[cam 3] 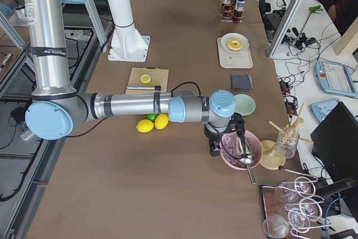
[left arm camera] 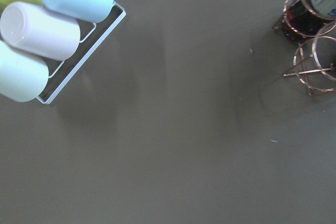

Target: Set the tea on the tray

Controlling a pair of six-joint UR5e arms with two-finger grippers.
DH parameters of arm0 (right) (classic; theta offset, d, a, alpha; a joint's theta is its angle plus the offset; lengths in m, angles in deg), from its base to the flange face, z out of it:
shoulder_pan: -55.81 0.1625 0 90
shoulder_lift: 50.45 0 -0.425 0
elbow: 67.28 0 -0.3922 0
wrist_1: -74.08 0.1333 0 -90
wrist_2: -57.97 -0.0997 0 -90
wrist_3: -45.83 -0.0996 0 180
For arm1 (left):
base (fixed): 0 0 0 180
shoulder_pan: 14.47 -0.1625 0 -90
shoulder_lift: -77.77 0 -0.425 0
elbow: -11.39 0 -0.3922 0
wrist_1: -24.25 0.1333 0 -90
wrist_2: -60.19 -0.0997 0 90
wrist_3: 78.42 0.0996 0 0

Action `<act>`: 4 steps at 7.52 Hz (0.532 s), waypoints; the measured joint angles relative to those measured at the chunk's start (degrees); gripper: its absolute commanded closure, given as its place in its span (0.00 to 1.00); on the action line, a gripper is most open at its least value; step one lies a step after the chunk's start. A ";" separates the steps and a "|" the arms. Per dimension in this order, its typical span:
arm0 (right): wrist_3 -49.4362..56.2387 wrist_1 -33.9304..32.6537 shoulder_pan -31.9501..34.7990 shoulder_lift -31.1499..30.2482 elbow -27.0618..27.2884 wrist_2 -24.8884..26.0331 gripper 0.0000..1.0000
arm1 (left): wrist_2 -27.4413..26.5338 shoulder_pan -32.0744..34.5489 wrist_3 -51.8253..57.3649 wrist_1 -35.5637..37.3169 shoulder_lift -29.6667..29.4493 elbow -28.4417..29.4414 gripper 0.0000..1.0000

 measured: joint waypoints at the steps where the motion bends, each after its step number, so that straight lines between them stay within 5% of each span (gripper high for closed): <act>1: 0.01 0.00 0.01 0.00 -0.03 0.11 0.00 | -0.12 -1.31 -1.64 -0.10 -0.74 -0.83 0.02; 4: 0.02 0.00 -0.04 0.00 -0.38 0.68 0.00 | -0.28 -4.60 -13.61 -0.50 -3.67 -3.84 0.02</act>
